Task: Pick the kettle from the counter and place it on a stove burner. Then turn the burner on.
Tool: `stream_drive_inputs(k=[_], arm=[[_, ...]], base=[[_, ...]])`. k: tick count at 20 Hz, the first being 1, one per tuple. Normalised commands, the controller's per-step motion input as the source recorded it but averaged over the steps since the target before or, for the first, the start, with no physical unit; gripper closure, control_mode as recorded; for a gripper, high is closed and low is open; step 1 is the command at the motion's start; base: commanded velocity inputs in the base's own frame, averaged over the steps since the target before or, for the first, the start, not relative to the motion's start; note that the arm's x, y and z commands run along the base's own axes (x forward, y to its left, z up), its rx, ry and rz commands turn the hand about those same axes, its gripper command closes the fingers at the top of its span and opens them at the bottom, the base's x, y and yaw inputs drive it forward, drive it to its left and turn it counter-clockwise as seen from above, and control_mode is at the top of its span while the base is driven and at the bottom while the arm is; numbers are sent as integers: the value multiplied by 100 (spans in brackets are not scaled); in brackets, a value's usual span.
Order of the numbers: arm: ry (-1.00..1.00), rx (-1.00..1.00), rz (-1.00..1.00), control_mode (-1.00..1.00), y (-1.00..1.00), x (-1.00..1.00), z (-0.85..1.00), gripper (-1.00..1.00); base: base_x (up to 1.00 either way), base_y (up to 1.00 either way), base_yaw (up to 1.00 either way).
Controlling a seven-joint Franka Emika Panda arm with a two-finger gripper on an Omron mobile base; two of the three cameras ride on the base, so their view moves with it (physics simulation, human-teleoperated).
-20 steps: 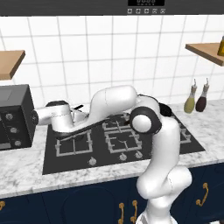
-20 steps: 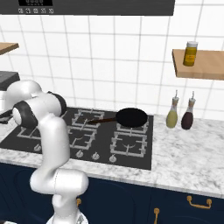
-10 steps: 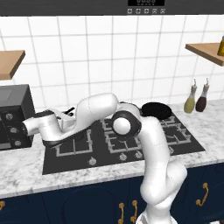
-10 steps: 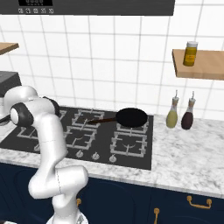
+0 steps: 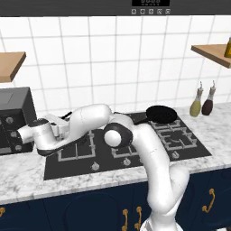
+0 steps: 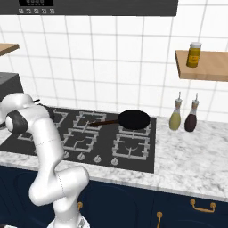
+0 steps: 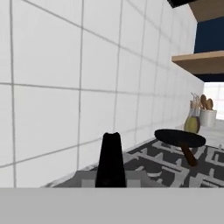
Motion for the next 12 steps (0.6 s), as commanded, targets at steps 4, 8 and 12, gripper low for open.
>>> stream_drive_inputs(k=[4,8,12], arm=[[0,-4,0,-100,-4,3,-18,100],[0,0,0,-100,-28,-1,-4,100],[-5,0,0,-100,-8,0,0,100]], base=[[0,0,0],[0,0,0],[0,0,0]])
